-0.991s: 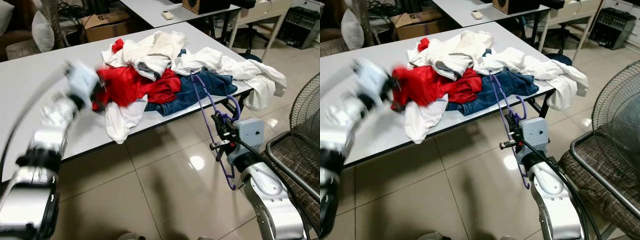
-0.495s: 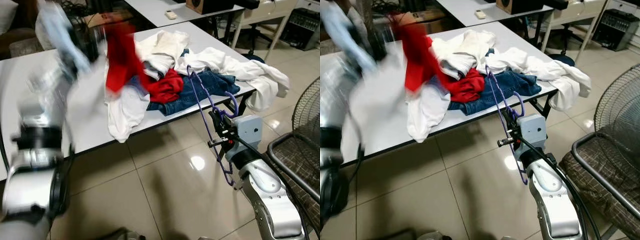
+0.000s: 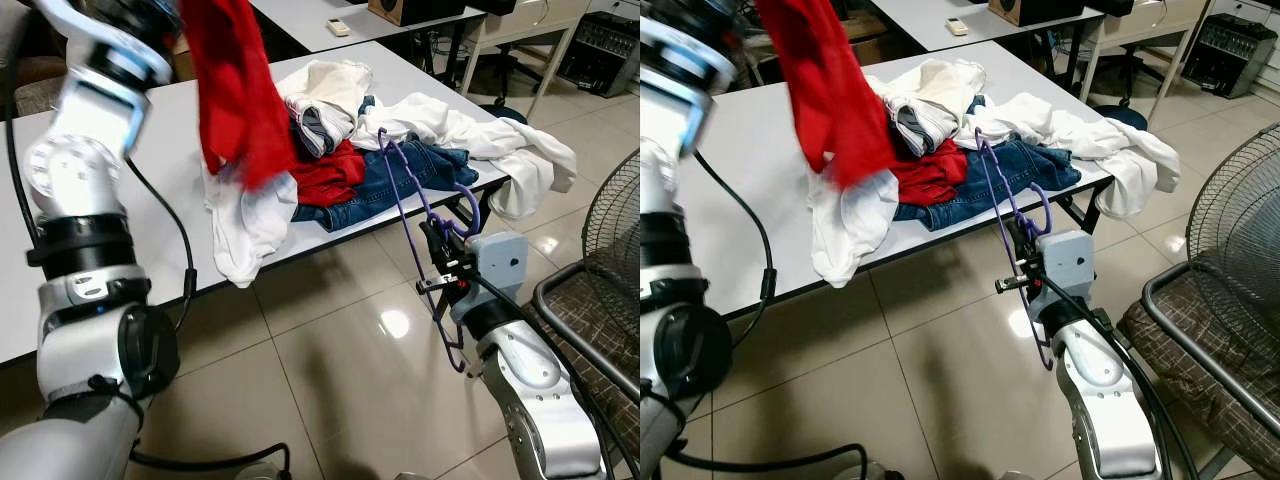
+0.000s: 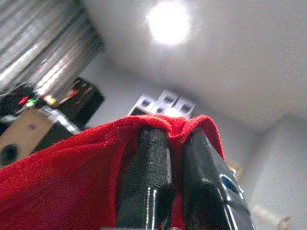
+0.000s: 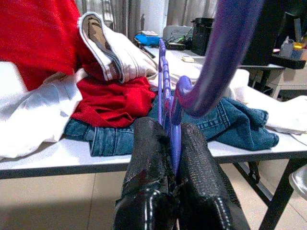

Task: Hang hanger

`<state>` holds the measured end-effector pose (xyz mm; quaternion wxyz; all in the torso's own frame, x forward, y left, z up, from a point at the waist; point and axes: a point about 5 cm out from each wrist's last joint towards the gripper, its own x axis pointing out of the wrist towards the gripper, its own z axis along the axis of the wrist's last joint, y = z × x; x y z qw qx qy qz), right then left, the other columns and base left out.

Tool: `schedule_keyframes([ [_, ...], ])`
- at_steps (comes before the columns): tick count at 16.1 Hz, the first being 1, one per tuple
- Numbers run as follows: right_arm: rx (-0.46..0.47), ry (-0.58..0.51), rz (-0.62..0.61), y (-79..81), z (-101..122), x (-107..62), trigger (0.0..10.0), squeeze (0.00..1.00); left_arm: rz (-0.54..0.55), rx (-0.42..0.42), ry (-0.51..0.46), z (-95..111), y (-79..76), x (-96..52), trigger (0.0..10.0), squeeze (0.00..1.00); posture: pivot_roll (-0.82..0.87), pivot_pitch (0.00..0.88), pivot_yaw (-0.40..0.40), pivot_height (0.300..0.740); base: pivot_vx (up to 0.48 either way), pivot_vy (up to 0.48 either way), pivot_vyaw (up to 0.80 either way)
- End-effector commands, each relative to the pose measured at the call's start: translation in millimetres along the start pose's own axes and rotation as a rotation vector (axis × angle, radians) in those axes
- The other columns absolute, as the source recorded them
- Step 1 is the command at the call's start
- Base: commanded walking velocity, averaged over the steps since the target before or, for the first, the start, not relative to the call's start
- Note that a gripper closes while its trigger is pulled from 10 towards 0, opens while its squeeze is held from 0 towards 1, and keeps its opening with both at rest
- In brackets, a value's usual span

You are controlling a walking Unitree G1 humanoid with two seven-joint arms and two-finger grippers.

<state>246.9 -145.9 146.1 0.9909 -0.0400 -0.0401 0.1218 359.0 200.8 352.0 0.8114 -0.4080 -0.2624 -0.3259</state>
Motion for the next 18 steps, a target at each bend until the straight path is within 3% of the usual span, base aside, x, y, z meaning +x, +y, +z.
schedule_keyframes([
  [1,-0.005,-0.012,-0.002,1.6,1.6,-0.5,10.0,0.0,-0.083,0.004,-0.059,19.2,-19.0,8.1,0.0,0.0,-0.07,0.017,0.093,0.74,0.0,0.0,0.0],
  [3,-0.01,-0.003,0.006,2.7,-0.1,-0.2,10.0,0.0,0.02,0.203,0.155,-4.4,-4.2,1.9,0.0,0.0,-0.08,0.017,0.091,0.74,0.0,0.0,0.0],
  [4,-0.014,0.005,0.014,3.8,-1.6,-0.2,10.0,0.0,0.114,0.492,0.439,-38.9,15.4,-10.9,0.0,0.0,-0.08,0.018,0.091,0.74,0.0,0.0,0.0],
  [5,-0.015,0.007,0.017,4.3,-1.9,-0.2,10.0,0.0,0.136,0.593,0.553,-55.1,23.0,-18.9,0.0,0.0,-0.08,0.018,0.092,0.74,0.0,0.0,0.0],
  [6,-0.018,0.009,0.024,5.0,-2.0,-1.1,10.0,0.0,0.148,0.743,0.76,-93.5,39.1,-40.2,0.0,0.0,-0.09,0.019,0.097,0.74,0.0,0.0,0.0],
  [8,-0.025,0.015,0.022,3.8,-2.3,-2.9,10.0,0.0,0.093,0.804,0.965,-145.0,47.9,-66.8,0.0,0.0,-0.1,0.02,0.108,0.74,0.0,0.0,0.0],
  [9,-0.029,0.017,0.016,3.2,-2.4,-4.3,10.0,0.0,0.068,0.854,1.027,-160.4,50.9,-76.8,0.0,0.0,-0.11,0.022,0.117,0.74,0.0,0.0,0.0],
  [10,-0.03,0.018,0.012,2.8,-2.2,-5.3,10.0,0.0,0.061,0.857,1.036,-165.3,51.5,-79.9,1.5,0.0,-0.11,0.022,0.117,0.74,0.0,0.0,0.0],
  [11,-0.029,0.02,0.004,2.4,-2.4,-7.6,10.0,0.0,0.057,0.793,1.037,-173.2,50.9,-84.4,10.0,0.0,-0.12,0.021,0.124,0.74,0.0,0.0,0.0],
  [12,-0.03,0.022,0.001,2.4,-2.5,-9.2,10.0,0.0,0.045,0.736,1.047,-176.2,49.5,-87.9,10.0,0.92,-0.13,0.02,0.127,0.74,0.0,0.0,0.0],
  [13,-0.03,0.022,0.0,2.4,-2.6,-10.4,10.0,0.0,0.019,0.69,1.048,-176.9,46.6,-89.3,10.0,1.0,-0.13,0.019,0.13,0.74,0.0,0.0,0.0],
  [14,-0.03,0.023,-0.002,2.2,-2.7,-11.3,10.0,0.0,-0.007,0.66,1.041,-176.1,42.9,-89.0,10.0,1.0,-0.13,0.016,0.129,0.74,0.0,0.0,0.0],
  [18,-0.026,0.02,0.0,0.9,-3.1,-11.0,10.0,0.0,-0.08,0.755,1.092,-156.0,43.1,-103.9,10.0,1.0,-0.1,0.006,0.106,0.74,0.0,0.0,0.0],
])
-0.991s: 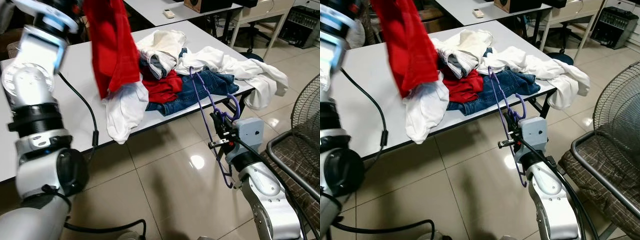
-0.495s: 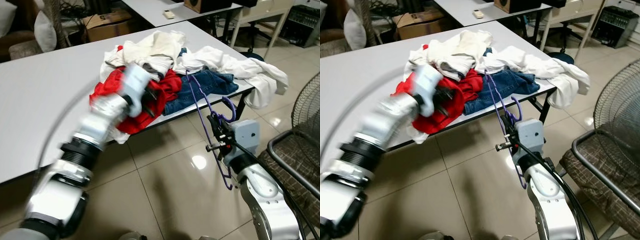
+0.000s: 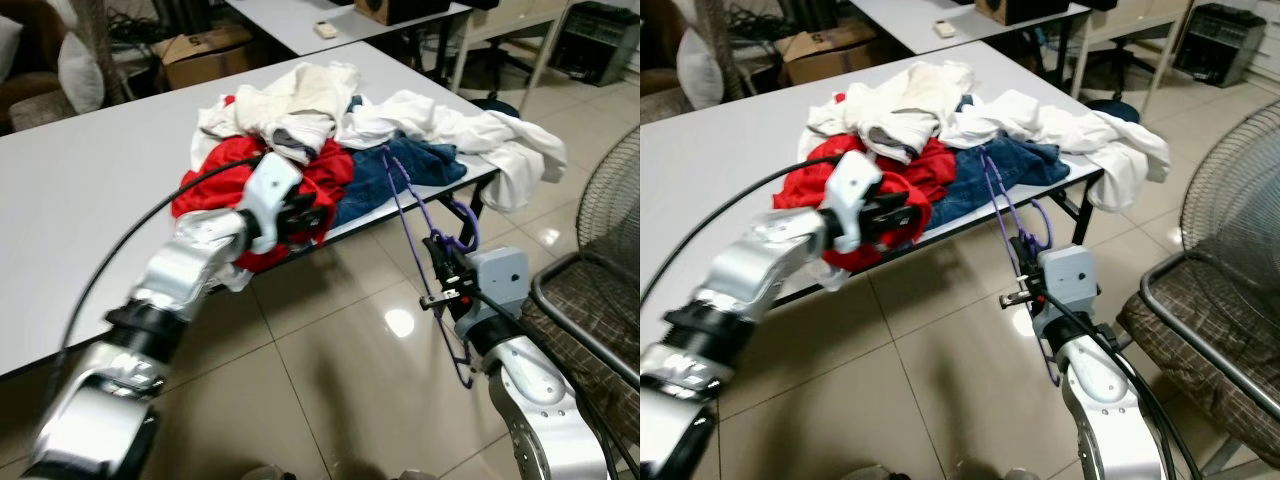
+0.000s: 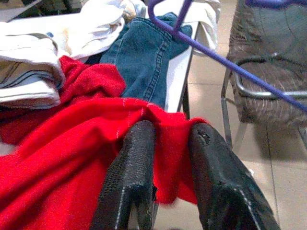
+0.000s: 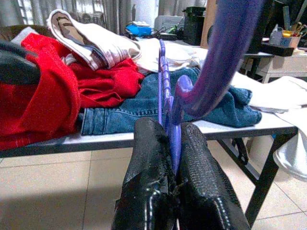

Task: Hang hanger

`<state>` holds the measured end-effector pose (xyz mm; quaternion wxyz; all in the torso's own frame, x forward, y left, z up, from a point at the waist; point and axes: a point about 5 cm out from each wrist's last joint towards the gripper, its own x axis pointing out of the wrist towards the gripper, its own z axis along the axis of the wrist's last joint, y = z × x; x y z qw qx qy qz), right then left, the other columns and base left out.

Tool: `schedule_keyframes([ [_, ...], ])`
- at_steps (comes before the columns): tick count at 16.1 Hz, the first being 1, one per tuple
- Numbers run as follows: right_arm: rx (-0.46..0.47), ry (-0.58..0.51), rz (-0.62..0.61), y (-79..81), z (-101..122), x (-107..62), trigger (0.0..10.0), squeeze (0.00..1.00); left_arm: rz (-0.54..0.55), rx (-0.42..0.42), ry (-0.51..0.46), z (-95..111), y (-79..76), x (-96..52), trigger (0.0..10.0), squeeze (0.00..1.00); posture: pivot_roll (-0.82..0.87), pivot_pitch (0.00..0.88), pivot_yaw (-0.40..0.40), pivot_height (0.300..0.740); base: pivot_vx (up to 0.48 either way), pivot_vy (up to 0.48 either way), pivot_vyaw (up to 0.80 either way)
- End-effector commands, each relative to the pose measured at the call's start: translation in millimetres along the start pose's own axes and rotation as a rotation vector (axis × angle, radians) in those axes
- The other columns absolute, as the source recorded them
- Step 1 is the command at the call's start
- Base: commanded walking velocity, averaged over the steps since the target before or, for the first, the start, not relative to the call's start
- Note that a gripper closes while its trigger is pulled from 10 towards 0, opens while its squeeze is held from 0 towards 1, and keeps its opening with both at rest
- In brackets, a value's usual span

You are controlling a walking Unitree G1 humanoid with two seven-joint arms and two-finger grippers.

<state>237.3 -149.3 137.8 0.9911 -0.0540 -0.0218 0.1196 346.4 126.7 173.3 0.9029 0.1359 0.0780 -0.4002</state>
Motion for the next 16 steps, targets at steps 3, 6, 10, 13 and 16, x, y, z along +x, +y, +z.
schedule_keyframes([
  [3,-0.016,-0.023,0.034,2.0,4.0,3.2,10.0,0.0,0.029,0.048,0.024,-9.0,8.3,-38.0,10.0,1.0,-0.1,0.0,0.1,0.74,0.0,0.0,0.0],
  [6,-0.033,-0.025,0.015,-2.1,6.4,1.5,10.0,0.0,0.081,0.036,0.11,-28.2,10.9,-50.1,10.0,1.0,-0.12,0.0,0.104,0.74,0.0,0.0,0.0],
  [10,-0.028,-0.018,0.021,-7.6,6.8,-3.6,10.0,0.0,0.257,0.027,0.262,-65.1,5.4,-40.6,10.0,0.0,-0.13,0.008,0.09,0.74,0.0,0.0,0.0],
  [13,-0.04,-0.018,0.073,1.5,7.4,0.7,10.0,0.0,0.321,-0.001,0.212,-65.3,4.5,-31.6,10.0,0.0,-0.13,0.014,0.086,0.74,0.0,0.0,0.0],
  [16,-0.033,-0.015,0.078,3.0,6.8,-0.4,10.0,0.0,0.408,-0.115,0.193,-72.5,9.3,-23.9,10.0,0.0,-0.13,0.013,0.084,0.74,0.0,0.0,0.0],
])
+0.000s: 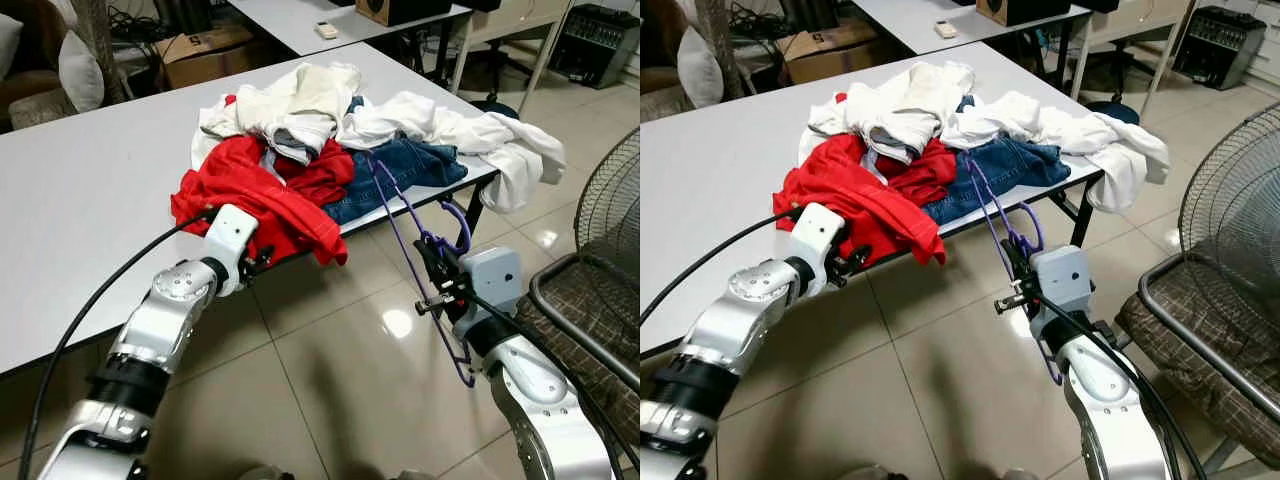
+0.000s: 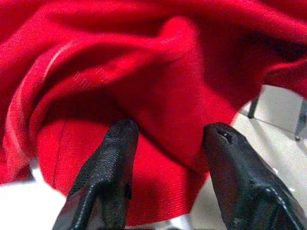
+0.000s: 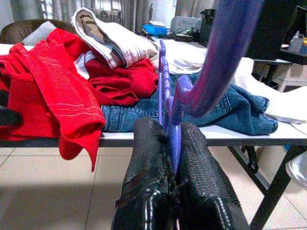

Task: Hang hanger

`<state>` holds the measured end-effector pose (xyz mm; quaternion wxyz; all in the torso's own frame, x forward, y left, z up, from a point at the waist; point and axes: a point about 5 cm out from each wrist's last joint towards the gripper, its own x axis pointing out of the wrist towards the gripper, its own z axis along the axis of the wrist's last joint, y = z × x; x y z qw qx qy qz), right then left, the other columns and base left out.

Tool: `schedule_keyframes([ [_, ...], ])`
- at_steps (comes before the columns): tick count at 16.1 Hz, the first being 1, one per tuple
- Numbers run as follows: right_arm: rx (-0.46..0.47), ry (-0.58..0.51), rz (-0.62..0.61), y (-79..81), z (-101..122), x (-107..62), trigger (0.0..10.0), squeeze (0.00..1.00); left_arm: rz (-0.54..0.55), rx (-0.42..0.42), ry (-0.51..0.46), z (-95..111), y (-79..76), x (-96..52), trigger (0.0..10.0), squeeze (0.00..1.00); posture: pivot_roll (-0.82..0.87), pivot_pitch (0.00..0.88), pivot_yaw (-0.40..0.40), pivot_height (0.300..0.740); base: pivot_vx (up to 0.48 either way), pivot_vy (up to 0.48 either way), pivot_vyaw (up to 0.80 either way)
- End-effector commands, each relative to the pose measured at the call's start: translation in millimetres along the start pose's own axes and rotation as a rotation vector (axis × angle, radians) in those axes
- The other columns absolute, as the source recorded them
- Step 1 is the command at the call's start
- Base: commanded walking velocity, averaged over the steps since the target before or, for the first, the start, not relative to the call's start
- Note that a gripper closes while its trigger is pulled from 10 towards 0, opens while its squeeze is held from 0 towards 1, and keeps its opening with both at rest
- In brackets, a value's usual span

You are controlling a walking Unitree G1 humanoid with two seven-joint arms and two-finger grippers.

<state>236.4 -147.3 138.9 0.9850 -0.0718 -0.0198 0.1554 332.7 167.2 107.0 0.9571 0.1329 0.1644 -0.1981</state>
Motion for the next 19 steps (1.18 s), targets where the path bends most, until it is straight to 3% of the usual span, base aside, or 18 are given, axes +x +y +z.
schedule_keyframes([
  [1,0.001,-0.016,0.009,1.0,4.4,0.0,10.0,0.0,0.04,-0.032,-0.02,4.4,5.4,2.8,4.4,0.0,-0.13,0.011,0.083,0.74,0.0,0.0,0.0],
  [2,0.0,-0.015,0.013,1.2,3.2,0.4,10.0,0.0,0.047,-0.062,-0.036,6.1,4.4,6.5,0.0,0.0,-0.13,0.011,0.086,0.74,0.0,0.0,0.0],
  [9,0.022,-0.047,0.133,4.0,4.7,-13.0,10.0,0.0,-0.039,-0.235,-0.175,31.5,-3.7,13.8,0.0,0.0,-0.14,0.022,0.093,0.74,0.0,0.0,0.0],
  [11,0.027,-0.055,0.197,6.1,6.3,-19.9,10.0,0.0,-0.044,-0.242,-0.183,34.2,-1.2,12.1,0.0,0.0,-0.14,0.022,0.093,0.74,0.0,0.0,0.0],
  [12,0.022,-0.059,0.274,10.2,8.5,-26.8,10.0,0.0,-0.042,-0.287,-0.199,36.7,3.1,11.2,0.0,0.0,-0.14,0.025,0.095,0.74,0.0,0.0,0.0],
  [15,0.022,-0.041,0.346,14.7,7.4,-32.6,10.0,0.0,-0.012,-0.351,-0.238,46.7,15.8,9.6,0.0,0.0,-0.14,0.025,0.091,0.74,0.0,0.0,0.0],
  [18,0.028,-0.02,0.407,19.4,6.1,-34.0,10.0,0.0,-0.007,-0.401,-0.31,74.7,29.3,5.2,0.0,0.0,-0.13,0.029,0.099,0.74,0.0,0.0,0.0],
  [19,0.047,-0.012,0.453,23.9,5.6,-35.5,10.0,0.0,-0.027,-0.409,-0.361,96.8,32.9,2.8,0.0,0.0,-0.12,0.031,0.092,0.74,0.0,0.0,0.0],
])
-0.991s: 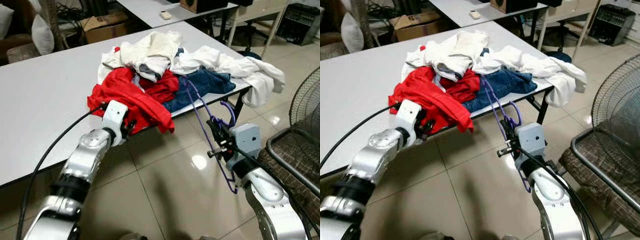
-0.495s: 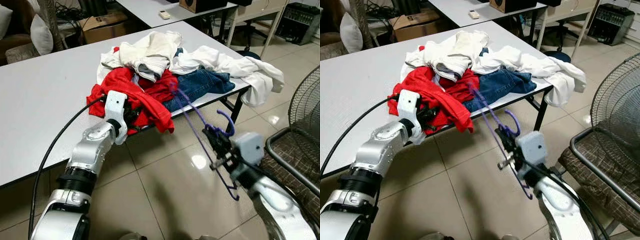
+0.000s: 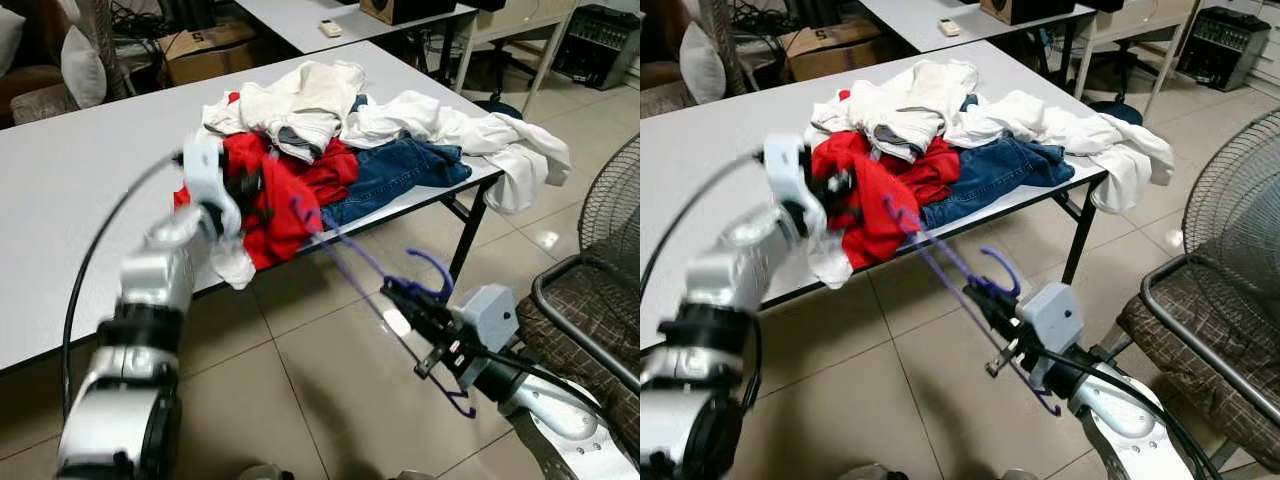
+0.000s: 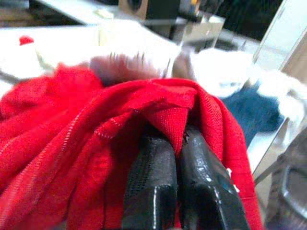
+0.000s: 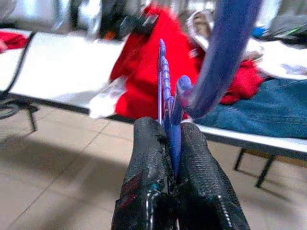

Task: Hang hanger

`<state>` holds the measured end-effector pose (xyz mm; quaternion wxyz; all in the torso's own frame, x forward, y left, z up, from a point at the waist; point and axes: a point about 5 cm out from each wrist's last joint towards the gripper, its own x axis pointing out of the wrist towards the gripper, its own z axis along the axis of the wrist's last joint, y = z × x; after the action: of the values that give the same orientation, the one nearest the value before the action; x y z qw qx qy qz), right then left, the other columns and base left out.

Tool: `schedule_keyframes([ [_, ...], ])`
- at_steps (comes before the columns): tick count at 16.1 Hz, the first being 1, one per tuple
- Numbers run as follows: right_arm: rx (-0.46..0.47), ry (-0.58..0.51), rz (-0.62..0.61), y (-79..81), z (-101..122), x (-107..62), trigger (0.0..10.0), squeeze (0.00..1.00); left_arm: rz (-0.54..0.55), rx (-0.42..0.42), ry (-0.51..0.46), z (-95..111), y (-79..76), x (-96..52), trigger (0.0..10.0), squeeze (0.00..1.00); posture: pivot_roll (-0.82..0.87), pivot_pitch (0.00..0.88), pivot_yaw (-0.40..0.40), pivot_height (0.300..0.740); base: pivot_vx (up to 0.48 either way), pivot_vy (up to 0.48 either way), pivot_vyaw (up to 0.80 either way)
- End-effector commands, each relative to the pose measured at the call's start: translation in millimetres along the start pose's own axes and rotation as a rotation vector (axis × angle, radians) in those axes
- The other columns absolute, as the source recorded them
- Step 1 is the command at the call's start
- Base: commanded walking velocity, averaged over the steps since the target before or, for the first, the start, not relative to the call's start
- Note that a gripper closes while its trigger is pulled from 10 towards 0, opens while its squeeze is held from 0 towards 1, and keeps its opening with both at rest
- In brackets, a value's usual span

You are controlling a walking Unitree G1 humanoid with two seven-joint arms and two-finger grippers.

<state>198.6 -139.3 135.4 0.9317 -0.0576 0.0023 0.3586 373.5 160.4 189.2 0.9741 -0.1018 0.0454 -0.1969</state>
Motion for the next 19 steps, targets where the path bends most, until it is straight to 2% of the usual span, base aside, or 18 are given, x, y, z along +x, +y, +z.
schedule_keyframes([
  [1,0.019,-0.015,0.075,9.9,3.8,2.9,10.0,0.0,-0.024,-0.019,-0.079,33.8,-5.2,3.1,0.0,0.0,-0.1,0.031,0.084,0.74,0.0,0.0,0.0],
  [3,0.016,-0.013,0.097,11.7,2.3,7.4,10.0,0.0,-0.049,-0.047,-0.113,52.4,-12.2,5.5,0.0,0.0,-0.09,0.031,0.079,0.74,0.0,0.0,0.0],
  [5,-0.004,-0.033,0.034,1.8,3.8,17.5,10.0,0.0,-0.076,-0.052,-0.093,60.5,-19.9,3.2,0.0,0.0,-0.09,0.027,0.073,0.74,0.0,0.0,0.0],
  [8,-0.021,-0.05,-0.038,-8.0,10.2,19.7,10.0,0.0,-0.063,-0.045,-0.025,54.0,-18.0,-0.9,0.0,0.0,-0.11,0.027,0.081,0.74,0.0,0.0,0.0],
  [10,-0.034,-0.022,-0.09,-18.8,10.6,10.1,10.0,0.0,-0.031,-0.031,0.012,51.2,-14.4,-5.0,0.0,0.0,-0.1,0.028,0.078,0.74,0.0,0.0,0.0],
  [13,-0.046,-0.004,-0.12,-27.9,9.5,9.1,10.0,0.0,-0.011,-0.032,0.009,55.4,-10.1,-9.0,0.0,0.0,-0.09,0.031,0.067,0.74,0.0,0.0,0.0],
  [15,-0.072,-0.055,-0.21,-49.3,16.7,16.1,10.0,0.0,-0.042,-0.044,0.007,66.8,-10.2,-18.2,0.0,0.0,-0.07,0.03,0.062,0.74,0.0,0.0,0.0],
  [19,-0.038,-0.172,-0.206,-60.0,36.2,24.6,10.0,0.0,-0.177,-0.059,0.091,62.4,-8.9,-35.2,0.0,0.0,-0.08,0.022,0.062,0.74,0.0,0.0,0.0],
])
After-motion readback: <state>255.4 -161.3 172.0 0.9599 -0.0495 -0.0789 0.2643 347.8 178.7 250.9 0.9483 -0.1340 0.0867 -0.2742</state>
